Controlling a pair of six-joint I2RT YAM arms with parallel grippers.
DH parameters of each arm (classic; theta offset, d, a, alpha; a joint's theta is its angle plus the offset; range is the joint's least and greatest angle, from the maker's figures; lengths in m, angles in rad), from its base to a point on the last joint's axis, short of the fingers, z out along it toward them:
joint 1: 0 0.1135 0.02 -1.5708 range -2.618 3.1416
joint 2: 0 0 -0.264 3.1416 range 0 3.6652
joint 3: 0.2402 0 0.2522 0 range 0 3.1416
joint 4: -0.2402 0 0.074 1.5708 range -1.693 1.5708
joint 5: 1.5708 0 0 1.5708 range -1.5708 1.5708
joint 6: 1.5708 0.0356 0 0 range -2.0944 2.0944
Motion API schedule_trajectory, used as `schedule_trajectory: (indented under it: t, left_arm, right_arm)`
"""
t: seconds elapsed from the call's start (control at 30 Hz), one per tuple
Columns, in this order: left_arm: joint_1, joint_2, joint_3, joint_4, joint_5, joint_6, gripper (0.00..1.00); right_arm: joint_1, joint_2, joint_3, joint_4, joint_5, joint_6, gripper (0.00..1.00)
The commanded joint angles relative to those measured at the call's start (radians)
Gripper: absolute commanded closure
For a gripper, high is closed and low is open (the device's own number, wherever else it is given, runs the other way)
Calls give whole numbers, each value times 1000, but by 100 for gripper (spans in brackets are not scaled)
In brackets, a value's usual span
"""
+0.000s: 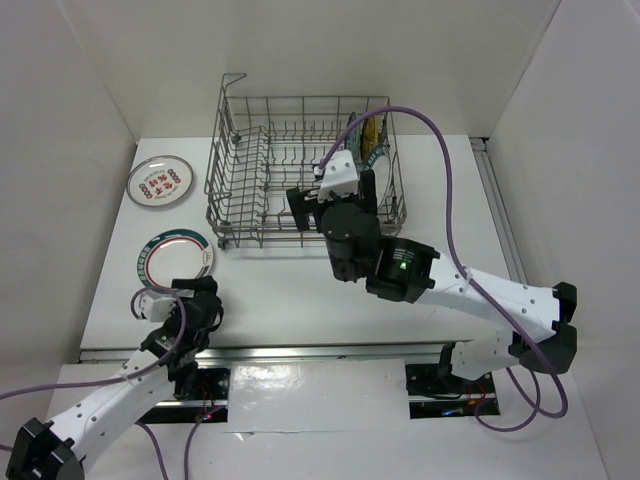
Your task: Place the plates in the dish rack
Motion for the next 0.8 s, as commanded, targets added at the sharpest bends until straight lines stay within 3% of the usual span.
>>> schedule_trajectory:
  t: [0.0,0.33,0.43,0.77]
  left_arm:
    - [53,60,-29,198,14,60,0]
    - [287,206,-58,455,240,243,0]
    - [395,283,-48,496,337,243,0]
    - [557,459,12,543,514,265,4]
  right_arm:
    - [18,-25,7,0,15,-4,0]
    - [18,-16,-3,0,-5,-4,0]
    - [27,-16,-12,0,-15,5,0]
    - [37,-25,-22,35,-25,5,0]
